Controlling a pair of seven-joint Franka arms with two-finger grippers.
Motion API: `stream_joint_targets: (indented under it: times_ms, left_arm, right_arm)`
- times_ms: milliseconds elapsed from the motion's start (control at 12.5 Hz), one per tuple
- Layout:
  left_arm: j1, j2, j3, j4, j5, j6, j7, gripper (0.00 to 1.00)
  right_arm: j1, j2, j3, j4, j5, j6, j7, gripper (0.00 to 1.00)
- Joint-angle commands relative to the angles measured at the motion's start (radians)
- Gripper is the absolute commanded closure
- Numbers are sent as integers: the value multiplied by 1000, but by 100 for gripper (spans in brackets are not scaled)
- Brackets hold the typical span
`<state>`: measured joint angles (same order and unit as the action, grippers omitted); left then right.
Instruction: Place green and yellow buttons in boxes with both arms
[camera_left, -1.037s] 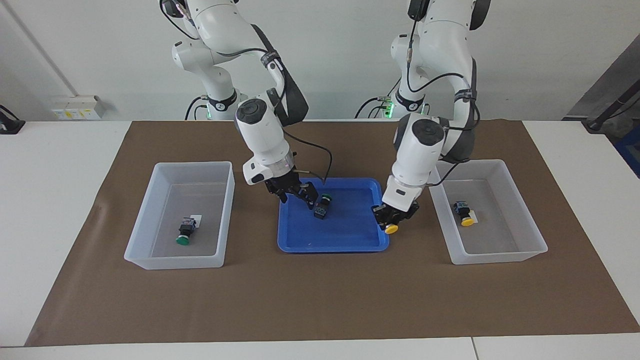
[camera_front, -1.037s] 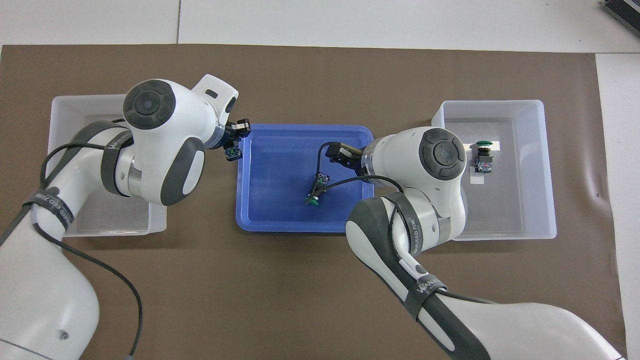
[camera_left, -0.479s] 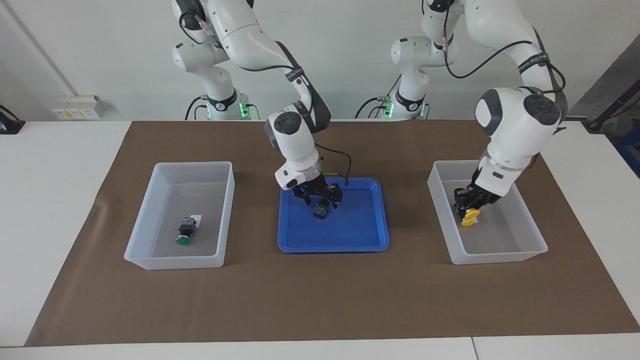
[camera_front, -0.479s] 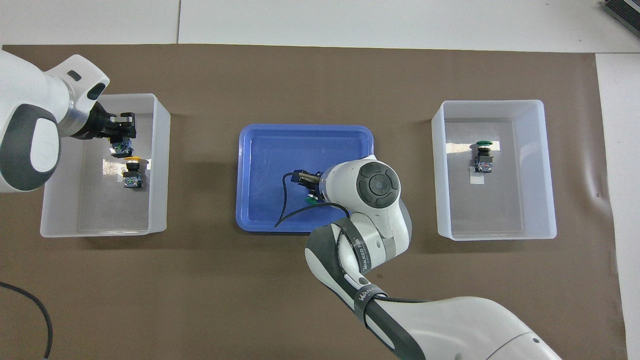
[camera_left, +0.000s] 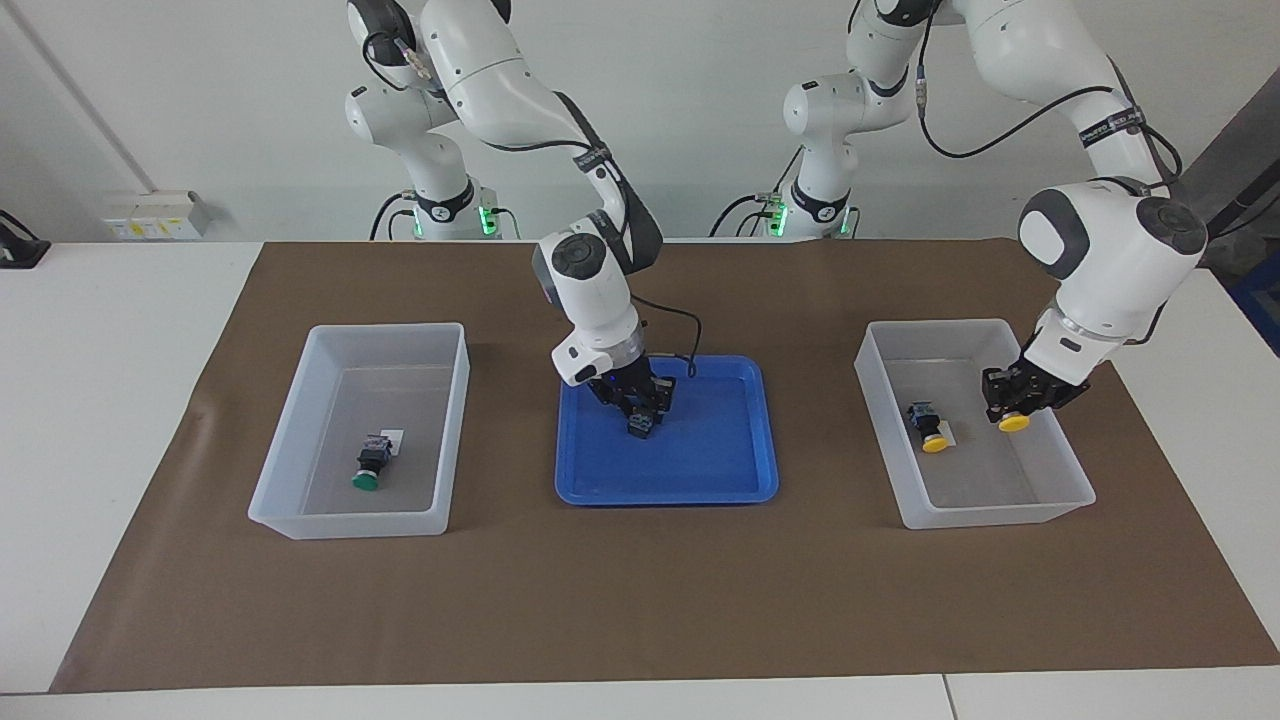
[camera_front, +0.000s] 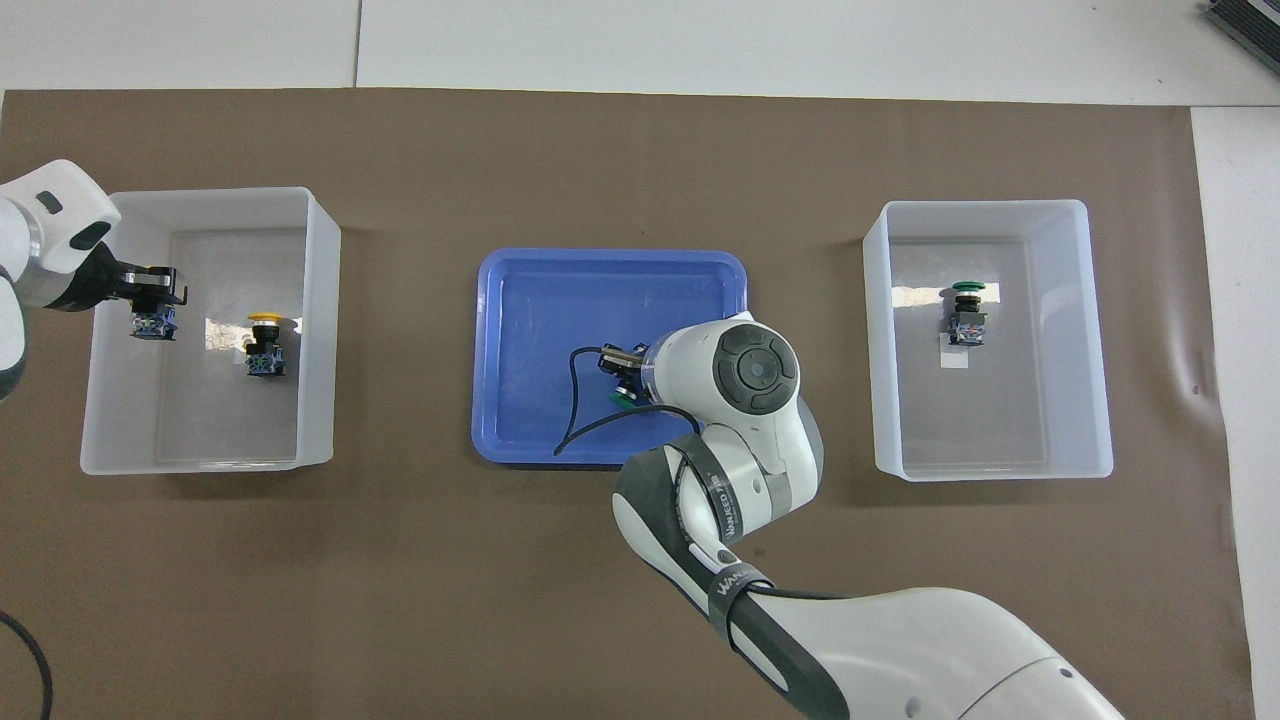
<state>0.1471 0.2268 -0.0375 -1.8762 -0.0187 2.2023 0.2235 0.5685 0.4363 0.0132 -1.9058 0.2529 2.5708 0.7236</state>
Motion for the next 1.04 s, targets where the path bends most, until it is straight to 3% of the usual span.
stream_joint_targets:
  times_ms: [0, 319, 399, 479, 638, 798, 957]
  left_arm:
    - [9, -35, -9, -128, 5, 126, 17, 100]
    - [37, 20, -10, -175, 5, 209, 63, 100]
    - [37, 26, -9, -175, 5, 223, 63, 90]
    - [37, 28, -10, -172, 5, 223, 63, 63]
    - [35, 31, -10, -149, 5, 209, 65, 37]
    - [31, 40, -10, -74, 5, 124, 63, 32]
    - [23, 42, -10, 62, 5, -61, 56, 32]
  right_arm:
    - [-15, 2, -4, 1, 11, -1, -21, 100]
    - [-131, -169, -21, 28, -32, -228, -32, 100]
    - [-172, -207, -19, 30, -96, -268, -38, 100]
    - [-209, -238, -18, 31, -159, -305, -76, 100]
    - [-292, -278, -21, 30, -178, -365, -261, 100]
    - [-392, -297, -19, 18, -178, -414, -505, 100]
    - [-467, -310, -19, -37, -178, -409, -765, 100]
